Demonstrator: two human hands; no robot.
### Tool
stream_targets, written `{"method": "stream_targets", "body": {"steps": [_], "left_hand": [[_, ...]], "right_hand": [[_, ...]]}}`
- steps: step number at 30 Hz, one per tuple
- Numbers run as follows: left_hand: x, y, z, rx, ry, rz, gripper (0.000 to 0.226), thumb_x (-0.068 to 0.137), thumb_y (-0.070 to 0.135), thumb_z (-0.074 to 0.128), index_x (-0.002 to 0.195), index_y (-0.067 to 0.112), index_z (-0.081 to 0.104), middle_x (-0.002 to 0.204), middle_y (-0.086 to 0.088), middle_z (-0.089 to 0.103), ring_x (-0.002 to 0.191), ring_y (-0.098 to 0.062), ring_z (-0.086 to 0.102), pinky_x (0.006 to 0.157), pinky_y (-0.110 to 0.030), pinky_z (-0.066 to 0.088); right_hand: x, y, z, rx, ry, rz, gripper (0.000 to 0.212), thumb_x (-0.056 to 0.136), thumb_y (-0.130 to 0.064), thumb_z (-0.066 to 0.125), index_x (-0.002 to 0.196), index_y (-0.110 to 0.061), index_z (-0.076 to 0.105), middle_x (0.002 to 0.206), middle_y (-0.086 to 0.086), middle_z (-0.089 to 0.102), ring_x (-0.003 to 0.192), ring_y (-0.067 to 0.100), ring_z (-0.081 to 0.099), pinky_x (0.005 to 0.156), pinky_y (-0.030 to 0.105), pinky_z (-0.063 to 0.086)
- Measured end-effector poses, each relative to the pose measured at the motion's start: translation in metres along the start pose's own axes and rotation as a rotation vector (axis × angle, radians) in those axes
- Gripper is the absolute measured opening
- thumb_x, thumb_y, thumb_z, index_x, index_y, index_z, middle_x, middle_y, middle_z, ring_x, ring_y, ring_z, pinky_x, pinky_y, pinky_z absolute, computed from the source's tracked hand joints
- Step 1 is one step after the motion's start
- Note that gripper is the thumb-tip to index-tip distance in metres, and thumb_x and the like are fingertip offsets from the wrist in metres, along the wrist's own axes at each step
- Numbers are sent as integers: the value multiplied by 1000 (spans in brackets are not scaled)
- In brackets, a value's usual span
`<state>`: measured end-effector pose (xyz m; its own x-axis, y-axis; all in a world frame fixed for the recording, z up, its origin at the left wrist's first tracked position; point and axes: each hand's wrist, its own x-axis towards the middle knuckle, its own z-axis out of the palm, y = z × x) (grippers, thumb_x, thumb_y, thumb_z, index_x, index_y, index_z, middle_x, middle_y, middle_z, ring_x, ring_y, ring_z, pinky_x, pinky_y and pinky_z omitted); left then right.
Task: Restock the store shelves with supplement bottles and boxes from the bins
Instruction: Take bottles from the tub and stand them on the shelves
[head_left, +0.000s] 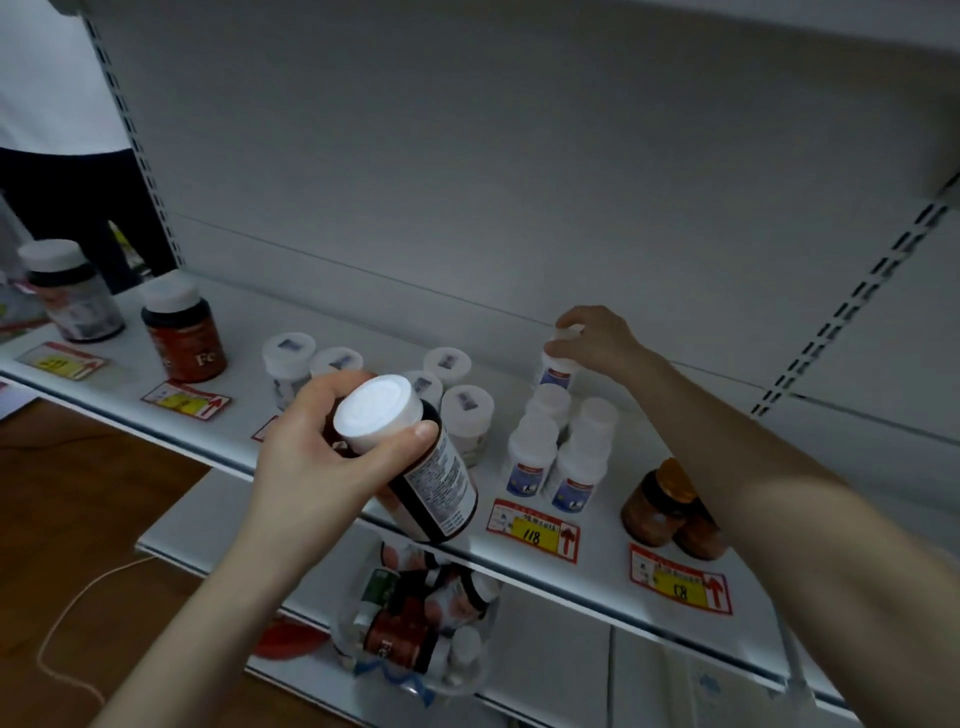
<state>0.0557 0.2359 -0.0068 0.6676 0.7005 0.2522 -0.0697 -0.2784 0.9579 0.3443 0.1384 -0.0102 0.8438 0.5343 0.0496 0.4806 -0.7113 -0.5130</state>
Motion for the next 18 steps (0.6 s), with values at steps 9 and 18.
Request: {"method": "stream_targets", "body": {"steps": [9,18], "left_hand": [[3,-11,3,20,-10,-35,51,53,39,73,100,24,61,94,8,64,87,-1,60,64,-14,51],[13,-20,7,-31,-3,-88,46,54,40,73,96,28,60,91,10,66,83,0,63,67,-15,49]], "right_hand": [[2,11,20,-42,-118,15,50,81,-29,69,123,-7,54,133,9,51,121,24,48,98,30,38],[-1,17,17,23,-123,11,44,85,-31,64,121,-7,57,131,10,53,118,25,51,97,31,40]]}}
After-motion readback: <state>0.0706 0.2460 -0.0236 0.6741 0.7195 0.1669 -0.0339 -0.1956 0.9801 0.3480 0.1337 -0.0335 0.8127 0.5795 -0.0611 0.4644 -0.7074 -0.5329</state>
